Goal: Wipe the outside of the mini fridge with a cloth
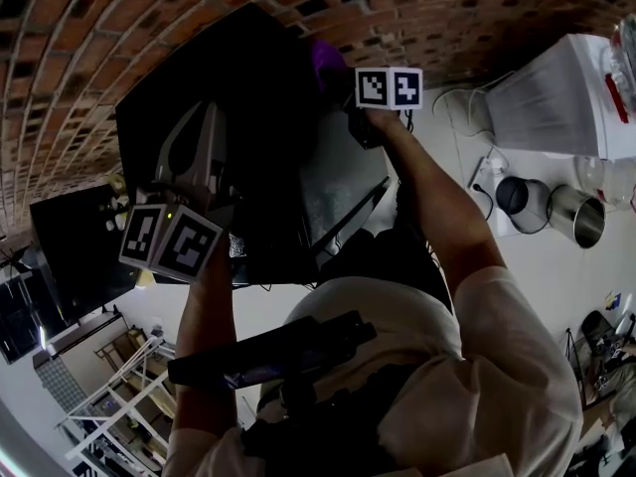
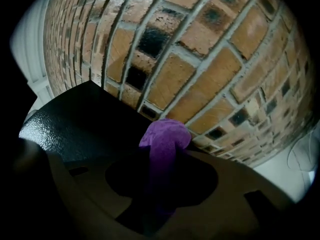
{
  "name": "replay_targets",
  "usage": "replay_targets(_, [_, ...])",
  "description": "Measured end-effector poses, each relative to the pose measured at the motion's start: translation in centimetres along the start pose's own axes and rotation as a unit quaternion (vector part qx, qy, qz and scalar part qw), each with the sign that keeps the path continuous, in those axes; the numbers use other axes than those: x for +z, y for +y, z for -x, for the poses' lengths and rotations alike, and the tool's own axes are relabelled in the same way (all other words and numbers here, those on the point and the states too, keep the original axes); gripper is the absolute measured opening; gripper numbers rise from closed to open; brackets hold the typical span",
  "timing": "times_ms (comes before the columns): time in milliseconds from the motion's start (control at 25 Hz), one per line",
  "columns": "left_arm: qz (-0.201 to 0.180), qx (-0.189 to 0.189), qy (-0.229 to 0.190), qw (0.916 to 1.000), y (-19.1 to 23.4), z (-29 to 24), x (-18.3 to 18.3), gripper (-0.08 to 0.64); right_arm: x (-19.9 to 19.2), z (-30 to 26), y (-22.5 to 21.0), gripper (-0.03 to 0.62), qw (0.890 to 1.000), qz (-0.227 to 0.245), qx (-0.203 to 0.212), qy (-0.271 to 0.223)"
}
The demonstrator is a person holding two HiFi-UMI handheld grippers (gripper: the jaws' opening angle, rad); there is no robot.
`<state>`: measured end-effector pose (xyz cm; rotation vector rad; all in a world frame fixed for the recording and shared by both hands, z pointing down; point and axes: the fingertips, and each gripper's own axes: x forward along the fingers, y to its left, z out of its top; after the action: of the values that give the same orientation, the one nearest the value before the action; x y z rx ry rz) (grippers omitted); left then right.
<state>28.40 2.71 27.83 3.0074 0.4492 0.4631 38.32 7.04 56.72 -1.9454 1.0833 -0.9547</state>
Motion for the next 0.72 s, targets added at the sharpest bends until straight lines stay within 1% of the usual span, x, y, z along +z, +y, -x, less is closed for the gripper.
replay_targets(360, [0.000,0.003,-0.001,1.0000,-0.1,0.0,0.1,0.005,-2.7,-1.2,-4.4,0.135,0.999,-0.006,-0.032,0.038])
replay_targets(720, [0.002,0.006,0.000,1.0000,0.0,0.0,0.0,0.005,-6.3,-1.8,-9.1,0.135,0.992,-0.007,-0.085,0.096])
